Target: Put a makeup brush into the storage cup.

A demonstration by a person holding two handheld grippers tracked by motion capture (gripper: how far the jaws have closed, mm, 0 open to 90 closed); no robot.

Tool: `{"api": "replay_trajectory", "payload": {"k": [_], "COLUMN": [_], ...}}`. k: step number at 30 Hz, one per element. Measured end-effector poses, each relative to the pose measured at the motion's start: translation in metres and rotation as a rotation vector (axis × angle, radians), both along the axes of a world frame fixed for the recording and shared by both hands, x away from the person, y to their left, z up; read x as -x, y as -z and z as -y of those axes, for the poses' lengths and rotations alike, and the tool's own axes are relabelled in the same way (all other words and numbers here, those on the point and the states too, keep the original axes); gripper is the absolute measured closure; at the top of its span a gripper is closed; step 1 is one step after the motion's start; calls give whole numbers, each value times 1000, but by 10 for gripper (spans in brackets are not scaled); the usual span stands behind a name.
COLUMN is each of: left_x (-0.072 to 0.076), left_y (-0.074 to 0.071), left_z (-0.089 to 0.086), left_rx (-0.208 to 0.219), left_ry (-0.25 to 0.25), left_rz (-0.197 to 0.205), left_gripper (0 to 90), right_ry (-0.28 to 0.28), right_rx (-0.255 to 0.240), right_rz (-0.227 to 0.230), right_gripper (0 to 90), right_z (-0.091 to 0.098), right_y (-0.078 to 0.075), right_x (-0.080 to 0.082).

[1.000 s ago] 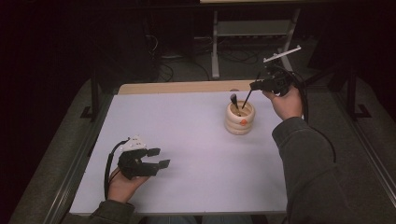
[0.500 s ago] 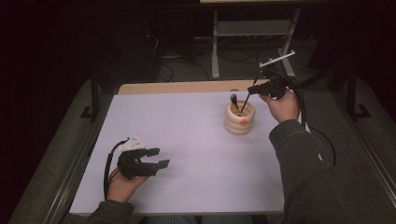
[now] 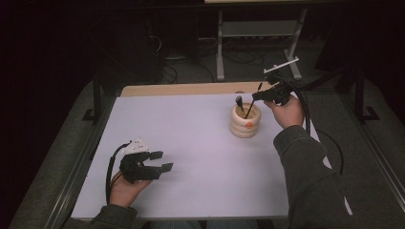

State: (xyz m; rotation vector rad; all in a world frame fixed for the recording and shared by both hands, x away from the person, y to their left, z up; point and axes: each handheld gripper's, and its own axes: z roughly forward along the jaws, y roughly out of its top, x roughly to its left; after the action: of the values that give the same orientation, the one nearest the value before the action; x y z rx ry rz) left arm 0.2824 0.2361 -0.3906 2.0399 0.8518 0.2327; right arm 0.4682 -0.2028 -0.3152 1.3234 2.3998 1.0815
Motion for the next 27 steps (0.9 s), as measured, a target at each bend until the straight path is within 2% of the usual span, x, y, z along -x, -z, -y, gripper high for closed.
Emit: {"api": "replay_trajectory", "payload": {"k": [11, 15, 18, 21, 23, 27], "left_x": [0, -1, -1, 0, 1, 0], "left_y": [1, 1, 1, 0, -1, -1], "left_z": [0, 0, 1, 0, 0, 0], "left_rx": [8, 3, 4, 11, 14, 16], "left_ry": [-3, 1, 3, 4, 6, -1], "left_rz": [-8, -8, -8, -10, 0, -4], "left_gripper": [363, 361, 359, 359, 359, 355], "right_ry": [-4, 10, 23, 31, 42, 51], "right_rx": [-2, -15, -44, -63, -83, -116], "right_rz": [-24, -21, -11, -9, 3, 20], "right_gripper": [822, 719, 646, 615, 529, 462], "right_z": [2, 5, 9, 11, 16, 22], "right_y": [17, 21, 24, 25, 27, 29], "right_x": [3, 6, 11, 14, 19, 25]}}
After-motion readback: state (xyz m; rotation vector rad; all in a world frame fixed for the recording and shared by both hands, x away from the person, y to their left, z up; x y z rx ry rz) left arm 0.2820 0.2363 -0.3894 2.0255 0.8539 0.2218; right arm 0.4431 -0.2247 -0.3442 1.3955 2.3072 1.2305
